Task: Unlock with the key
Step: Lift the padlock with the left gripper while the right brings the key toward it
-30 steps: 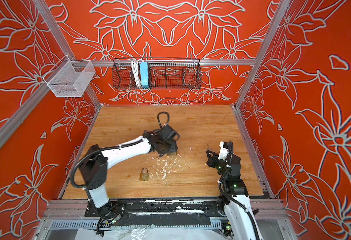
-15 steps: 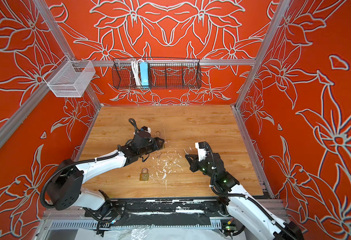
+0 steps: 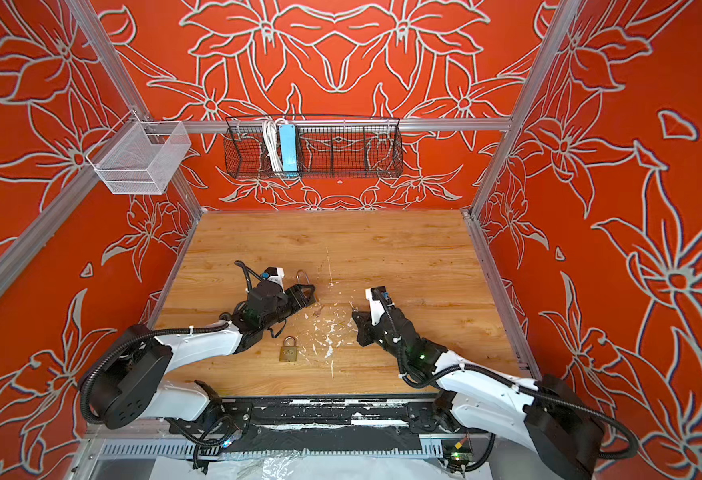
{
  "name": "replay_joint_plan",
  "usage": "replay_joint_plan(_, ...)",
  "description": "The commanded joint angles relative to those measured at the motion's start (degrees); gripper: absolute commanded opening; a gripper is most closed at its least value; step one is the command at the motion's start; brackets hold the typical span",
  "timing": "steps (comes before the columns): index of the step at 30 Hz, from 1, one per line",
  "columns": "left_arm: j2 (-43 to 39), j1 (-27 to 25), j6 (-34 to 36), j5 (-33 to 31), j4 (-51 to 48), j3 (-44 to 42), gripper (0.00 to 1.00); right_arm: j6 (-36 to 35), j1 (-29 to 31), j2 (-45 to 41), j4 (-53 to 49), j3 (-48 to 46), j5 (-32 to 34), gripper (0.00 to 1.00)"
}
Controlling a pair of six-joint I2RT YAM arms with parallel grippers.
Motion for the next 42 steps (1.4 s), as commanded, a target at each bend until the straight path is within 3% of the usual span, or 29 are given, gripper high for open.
replay_joint_plan(1,-3.5,0.3,-1.2,0.3,9.6,-1.0,0.0,0.6,4.4,4.6,8.2,2.6,7.4,0.0)
replay_joint_plan(4,-7.0,0.3,-1.0,-1.9,7.9,-1.9,0.0,-0.6,8.4,10.2,7.4,6.9,10.9,0.0)
replay_joint_plan(20,-10.4,0.3,-2.6,-4.6,10.1,-5.0,0.0,4.0,10.5,29.3,19.1,13.5,7.4,0.0)
replay_joint_plan(31,-10.2,0.3,-3.1,-5.0,9.5,-4.7,0.0,5.6,11.0,36.2,23.1,16.4,5.6,0.0)
replay_joint_plan(42,-10.8,0.3,-2.9,-6.0,8.0,-4.6,0.0,5.7,11.1,36.9,22.6,17.1,5.6,0.0)
